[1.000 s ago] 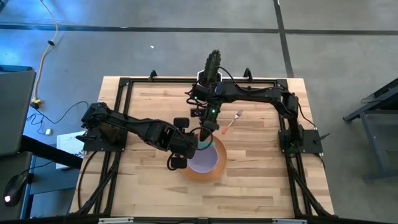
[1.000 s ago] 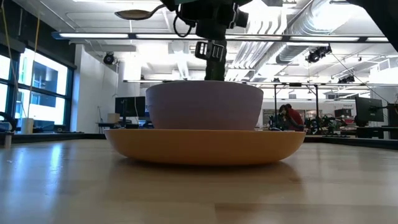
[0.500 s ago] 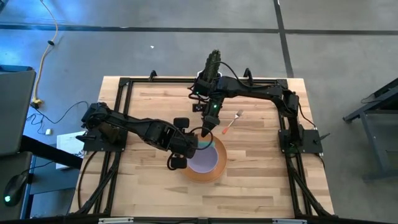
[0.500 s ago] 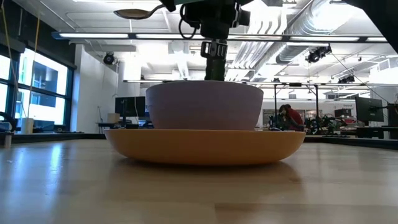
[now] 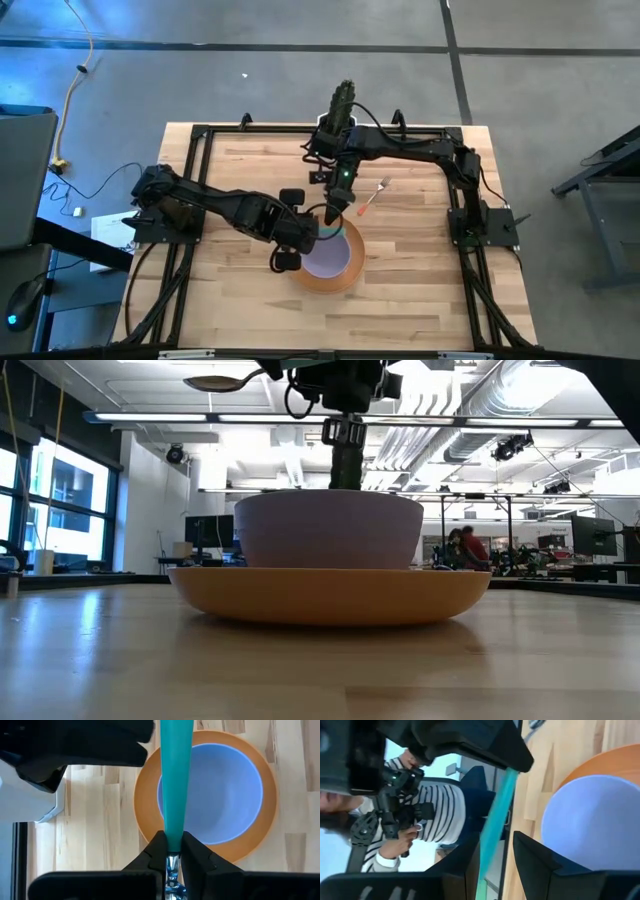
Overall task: Set table place
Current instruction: Put the green spoon into the purple bowl
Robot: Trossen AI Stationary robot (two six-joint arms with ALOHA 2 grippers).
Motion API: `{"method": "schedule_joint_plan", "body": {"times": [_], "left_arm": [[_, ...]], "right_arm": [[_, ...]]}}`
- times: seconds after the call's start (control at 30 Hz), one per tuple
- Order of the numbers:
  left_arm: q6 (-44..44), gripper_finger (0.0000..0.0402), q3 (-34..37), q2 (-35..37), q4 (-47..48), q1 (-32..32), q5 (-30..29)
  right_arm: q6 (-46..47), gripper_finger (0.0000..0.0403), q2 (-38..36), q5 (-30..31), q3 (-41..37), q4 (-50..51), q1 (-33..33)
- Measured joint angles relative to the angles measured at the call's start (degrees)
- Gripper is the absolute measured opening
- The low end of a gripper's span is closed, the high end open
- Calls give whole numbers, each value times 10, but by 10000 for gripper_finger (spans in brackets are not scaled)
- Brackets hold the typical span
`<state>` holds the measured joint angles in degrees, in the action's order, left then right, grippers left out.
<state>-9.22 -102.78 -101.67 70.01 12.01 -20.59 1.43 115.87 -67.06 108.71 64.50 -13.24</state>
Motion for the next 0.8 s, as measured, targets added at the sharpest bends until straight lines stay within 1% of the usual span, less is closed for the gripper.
{"method": "schedule_joint_plan", "body": {"times": [0.17,0.23,0.33,0.43,0.57,0.8], "left_arm": [[0,17,0,-21,4,0,0],[0,17,0,-30,24,0,0],[0,17,0,-42,30,0,-13],[1,17,0,-42,33,0,-18],[4,17,0,-45,34,0,-35],[9,17,0,-45,30,0,-37]], "right_arm": [[-2,108,0,-3,0,5,-9],[-2,108,0,-2,0,8,-11],[-12,108,0,-1,0,19,-10],[-32,108,0,16,0,34,-6],[-35,108,0,47,0,35,-4],[-45,108,0,51,0,35,-1]]}}
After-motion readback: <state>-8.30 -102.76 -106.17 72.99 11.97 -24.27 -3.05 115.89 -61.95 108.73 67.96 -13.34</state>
